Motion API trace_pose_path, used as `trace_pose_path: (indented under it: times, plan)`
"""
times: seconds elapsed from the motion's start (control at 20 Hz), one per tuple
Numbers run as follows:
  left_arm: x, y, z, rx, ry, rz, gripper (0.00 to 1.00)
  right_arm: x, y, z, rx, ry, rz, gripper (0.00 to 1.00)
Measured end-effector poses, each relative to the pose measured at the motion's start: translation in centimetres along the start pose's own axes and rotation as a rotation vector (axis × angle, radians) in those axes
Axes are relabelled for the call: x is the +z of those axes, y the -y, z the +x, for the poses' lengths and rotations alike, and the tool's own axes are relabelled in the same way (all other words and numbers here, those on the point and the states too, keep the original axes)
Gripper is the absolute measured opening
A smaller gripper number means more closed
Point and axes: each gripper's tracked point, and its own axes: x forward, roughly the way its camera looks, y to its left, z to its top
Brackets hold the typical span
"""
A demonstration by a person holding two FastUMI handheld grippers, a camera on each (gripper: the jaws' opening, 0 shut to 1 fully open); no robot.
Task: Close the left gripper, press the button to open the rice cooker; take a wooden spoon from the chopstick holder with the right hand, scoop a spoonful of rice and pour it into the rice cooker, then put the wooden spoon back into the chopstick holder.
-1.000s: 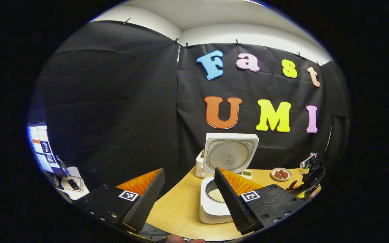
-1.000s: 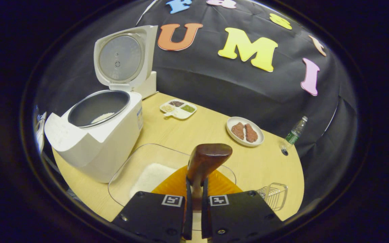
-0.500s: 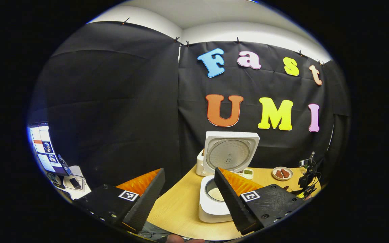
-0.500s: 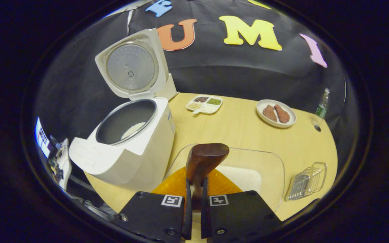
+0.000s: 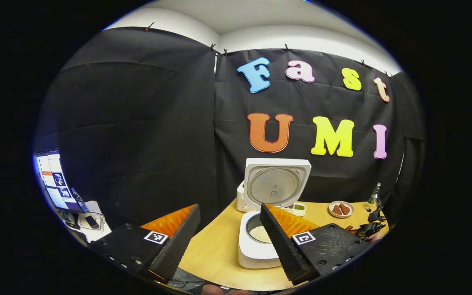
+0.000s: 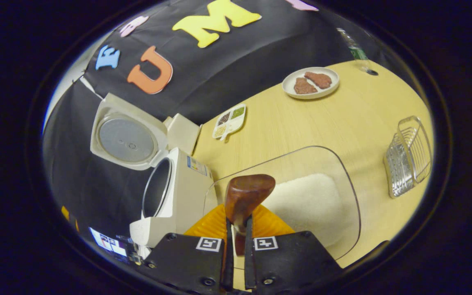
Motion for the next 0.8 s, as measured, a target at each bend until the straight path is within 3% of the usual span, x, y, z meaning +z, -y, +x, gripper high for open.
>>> trace_pose_path:
  times: [0.35, 0.65, 0.8]
  plan:
    - [0.5, 2.3, -0.2, -0.046, -0.011, 0.009, 0.94, 1.4, 2.2, -1.9, 0.082, 0.056, 0.200, 0.16]
    - [0.5, 4.1, 0.1, -0.098, 0.000, 0.011, 0.94, 6.0, 5.0, -6.3, 0.127, 0.200, 0.383, 0.15]
    - [0.3, 4.3, 0.1, -0.116, 0.007, 0.019, 0.94, 8.0, 4.3, -8.8, 0.178, 0.259, 0.437, 0.15]
